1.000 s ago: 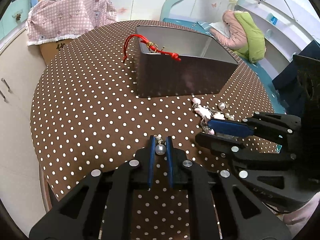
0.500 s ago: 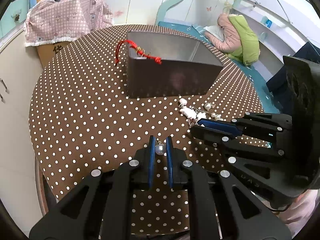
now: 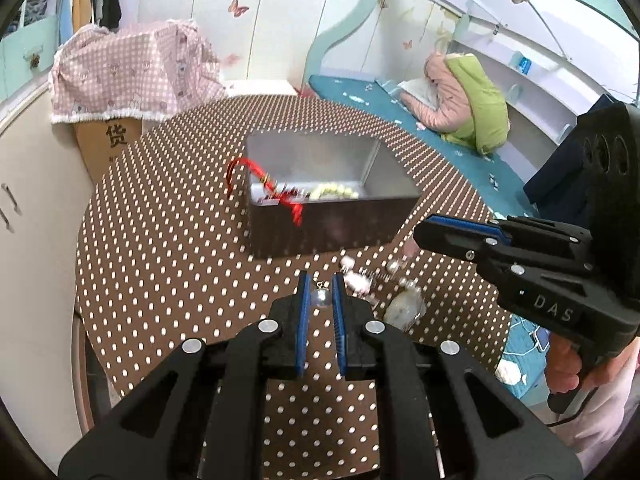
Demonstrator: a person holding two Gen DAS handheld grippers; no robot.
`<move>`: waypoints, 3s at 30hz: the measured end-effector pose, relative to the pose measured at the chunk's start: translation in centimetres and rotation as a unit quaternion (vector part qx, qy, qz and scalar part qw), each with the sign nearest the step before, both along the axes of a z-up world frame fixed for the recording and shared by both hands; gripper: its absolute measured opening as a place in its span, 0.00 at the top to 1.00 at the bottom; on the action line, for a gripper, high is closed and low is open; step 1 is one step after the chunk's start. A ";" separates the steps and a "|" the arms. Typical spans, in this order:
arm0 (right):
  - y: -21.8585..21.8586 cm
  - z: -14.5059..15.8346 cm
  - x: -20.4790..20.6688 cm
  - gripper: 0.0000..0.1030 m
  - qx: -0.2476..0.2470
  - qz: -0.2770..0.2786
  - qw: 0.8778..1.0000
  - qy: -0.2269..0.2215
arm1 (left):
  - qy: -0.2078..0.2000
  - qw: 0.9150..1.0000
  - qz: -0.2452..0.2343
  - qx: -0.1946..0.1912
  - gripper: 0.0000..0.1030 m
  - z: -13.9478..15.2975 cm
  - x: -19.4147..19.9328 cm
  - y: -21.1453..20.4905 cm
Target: Organize jewelry
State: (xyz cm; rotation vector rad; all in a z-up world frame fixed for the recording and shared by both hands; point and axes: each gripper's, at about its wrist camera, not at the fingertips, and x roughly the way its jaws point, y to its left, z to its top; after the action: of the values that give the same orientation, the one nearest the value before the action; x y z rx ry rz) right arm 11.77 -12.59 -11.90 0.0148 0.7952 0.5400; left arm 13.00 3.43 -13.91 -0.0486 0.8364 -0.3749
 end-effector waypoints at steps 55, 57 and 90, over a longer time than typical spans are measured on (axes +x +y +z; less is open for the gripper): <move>-3.8 1.2 3.6 0.63 0.005 -0.055 0.998 -0.013 | -0.016 1.000 -0.015 0.015 0.75 2.3 4.9 -4.6; -4.0 1.0 3.1 0.60 0.002 -0.058 0.998 -0.013 | -0.014 1.000 -0.022 0.013 0.74 2.2 3.9 -4.8; -3.7 -5.2 0.9 0.53 -0.045 -0.044 0.997 0.050 | 0.068 0.995 -0.008 0.079 0.75 -6.1 4.7 -6.6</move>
State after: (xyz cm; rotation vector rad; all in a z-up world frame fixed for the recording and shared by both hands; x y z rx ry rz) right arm 12.65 -16.27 -17.12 -0.0062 0.9119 0.4226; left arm 17.74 -3.15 -20.05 0.0813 0.9987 -0.3217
